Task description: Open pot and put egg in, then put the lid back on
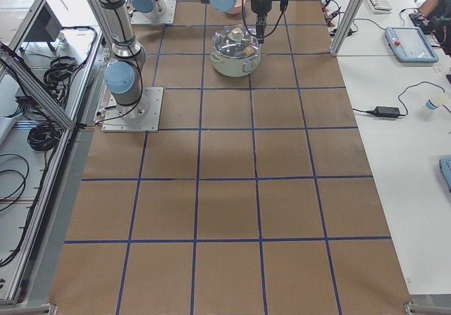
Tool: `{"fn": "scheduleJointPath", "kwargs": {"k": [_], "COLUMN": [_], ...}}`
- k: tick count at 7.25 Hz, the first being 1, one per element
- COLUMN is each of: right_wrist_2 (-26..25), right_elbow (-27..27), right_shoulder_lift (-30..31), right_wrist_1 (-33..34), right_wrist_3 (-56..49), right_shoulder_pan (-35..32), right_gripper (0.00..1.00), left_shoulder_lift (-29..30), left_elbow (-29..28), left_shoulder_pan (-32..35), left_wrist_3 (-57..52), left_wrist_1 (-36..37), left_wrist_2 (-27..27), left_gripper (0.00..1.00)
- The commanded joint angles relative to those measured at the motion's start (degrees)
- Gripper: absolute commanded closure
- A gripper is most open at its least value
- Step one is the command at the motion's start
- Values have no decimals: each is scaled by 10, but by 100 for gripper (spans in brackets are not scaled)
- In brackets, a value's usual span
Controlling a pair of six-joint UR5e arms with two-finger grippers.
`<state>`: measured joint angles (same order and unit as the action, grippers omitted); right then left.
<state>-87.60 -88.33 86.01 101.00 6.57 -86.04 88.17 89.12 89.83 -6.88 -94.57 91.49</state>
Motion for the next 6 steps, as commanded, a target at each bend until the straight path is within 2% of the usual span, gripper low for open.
{"fn": "scheduleJointPath", "kwargs": {"k": [1, 3, 4, 6], "right_wrist_2": [-4, -4, -4, -4], "right_elbow": [-4, -4, -4, -10], "right_shoulder_lift": [-3, -3, -3, -3], "right_wrist_1": [-5, -3, -3, -1], "right_wrist_3": [-6, -5, -5, -5], "right_shoulder_pan": [1, -2, -2, -2], "right_gripper": [0, 0, 0, 0], "left_shoulder_lift": [1, 0, 0, 1], "left_elbow": [0, -2, -3, -4], "left_shoulder_pan": [1, -9, -14, -18], "left_wrist_3": [8, 19, 60, 57], "left_wrist_1": [1, 0, 1, 2], "left_wrist_2": [1, 0, 0, -1], "left_gripper": [0, 0, 0, 0]}}
